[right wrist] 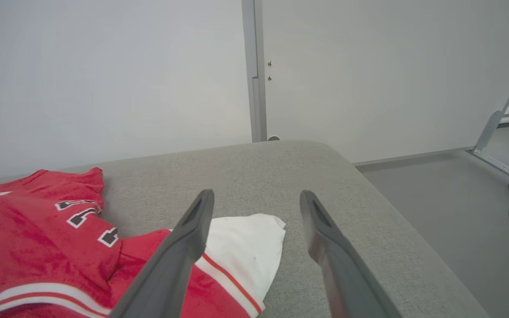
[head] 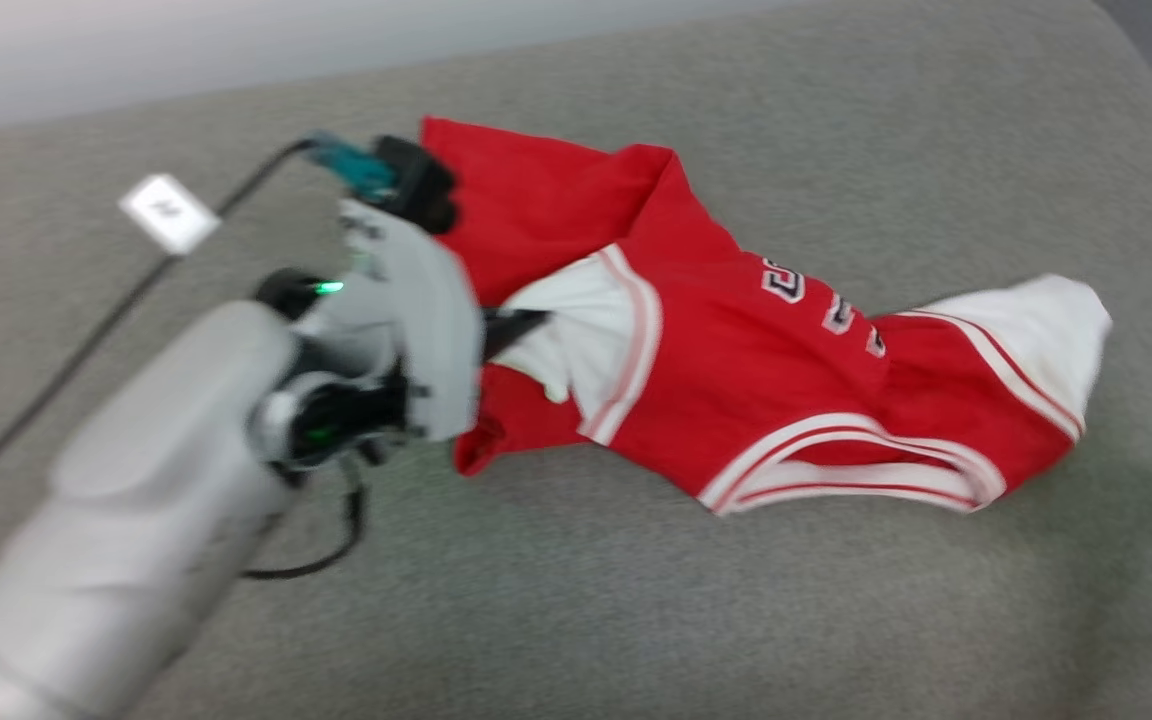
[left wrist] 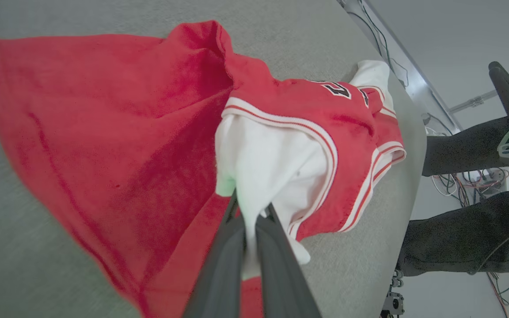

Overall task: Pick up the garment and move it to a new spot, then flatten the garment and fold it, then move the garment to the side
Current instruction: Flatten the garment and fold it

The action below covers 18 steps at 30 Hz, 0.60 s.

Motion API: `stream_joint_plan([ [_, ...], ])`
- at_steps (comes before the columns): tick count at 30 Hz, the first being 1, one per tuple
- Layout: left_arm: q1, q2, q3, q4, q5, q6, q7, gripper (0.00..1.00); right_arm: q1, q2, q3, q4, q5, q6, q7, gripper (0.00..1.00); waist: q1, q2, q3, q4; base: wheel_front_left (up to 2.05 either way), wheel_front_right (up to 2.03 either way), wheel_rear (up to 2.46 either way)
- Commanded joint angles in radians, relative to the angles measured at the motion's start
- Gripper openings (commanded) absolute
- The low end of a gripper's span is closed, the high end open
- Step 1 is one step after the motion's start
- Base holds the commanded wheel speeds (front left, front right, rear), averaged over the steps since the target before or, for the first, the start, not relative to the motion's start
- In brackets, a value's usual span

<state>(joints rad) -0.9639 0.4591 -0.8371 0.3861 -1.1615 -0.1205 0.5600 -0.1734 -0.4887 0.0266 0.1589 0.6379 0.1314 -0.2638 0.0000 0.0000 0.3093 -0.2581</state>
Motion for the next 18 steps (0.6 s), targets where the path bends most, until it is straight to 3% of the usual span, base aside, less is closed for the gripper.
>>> stream_joint_plan([
  [1,0.029,0.058,0.020,-0.048,-0.013,0.029,0.017,0.00,0.012,-0.008,-0.004,-0.003,-0.005,-0.001,-0.001,1.00,0.0000,0.0000,-0.031,0.065,0.00,0.00,0.00],
  [11,0.174,0.338,0.096,-0.270,-0.064,0.222,0.093,0.00,0.023,-0.030,0.009,-0.003,0.005,-0.001,-0.001,1.00,0.0000,0.0000,-0.039,0.128,0.00,0.00,0.00],
  [14,0.239,0.395,0.101,-0.312,-0.091,0.275,0.118,0.00,0.024,-0.036,0.008,-0.004,0.009,-0.001,-0.001,1.00,0.0000,0.0000,-0.037,0.137,0.00,0.00,0.00],
  [18,0.293,0.428,0.101,-0.332,-0.114,0.312,0.128,0.00,0.023,-0.044,0.014,-0.002,0.012,-0.001,-0.001,1.00,0.0000,0.0000,-0.034,0.143,0.00,0.00,0.00],
])
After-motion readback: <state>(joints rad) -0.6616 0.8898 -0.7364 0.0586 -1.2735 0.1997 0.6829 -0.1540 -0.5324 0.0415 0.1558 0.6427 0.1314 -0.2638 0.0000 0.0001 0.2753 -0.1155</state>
